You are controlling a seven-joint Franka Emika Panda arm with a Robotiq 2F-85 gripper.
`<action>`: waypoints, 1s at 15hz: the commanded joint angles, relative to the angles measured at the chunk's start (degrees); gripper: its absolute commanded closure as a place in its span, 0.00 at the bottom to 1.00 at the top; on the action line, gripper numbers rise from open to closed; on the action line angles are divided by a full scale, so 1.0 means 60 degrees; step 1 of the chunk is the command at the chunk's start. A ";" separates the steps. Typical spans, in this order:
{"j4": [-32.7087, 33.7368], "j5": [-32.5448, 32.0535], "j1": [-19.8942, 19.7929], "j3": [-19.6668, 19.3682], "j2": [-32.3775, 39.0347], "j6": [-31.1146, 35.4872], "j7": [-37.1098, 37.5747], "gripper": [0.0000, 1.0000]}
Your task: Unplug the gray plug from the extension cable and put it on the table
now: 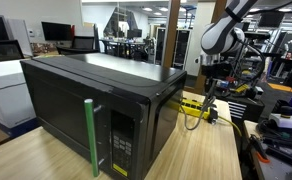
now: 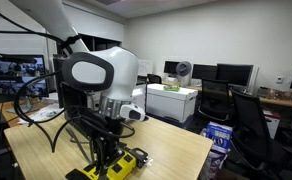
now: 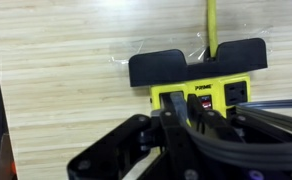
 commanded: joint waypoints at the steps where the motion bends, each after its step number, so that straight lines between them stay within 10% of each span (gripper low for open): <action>1: -0.0157 -0.0182 0.0036 -0.0143 -0.0210 -0.0003 -0.0088 0.95; 15: -0.0143 -0.0147 0.0227 -0.0099 -0.0921 -0.0525 0.0210 0.95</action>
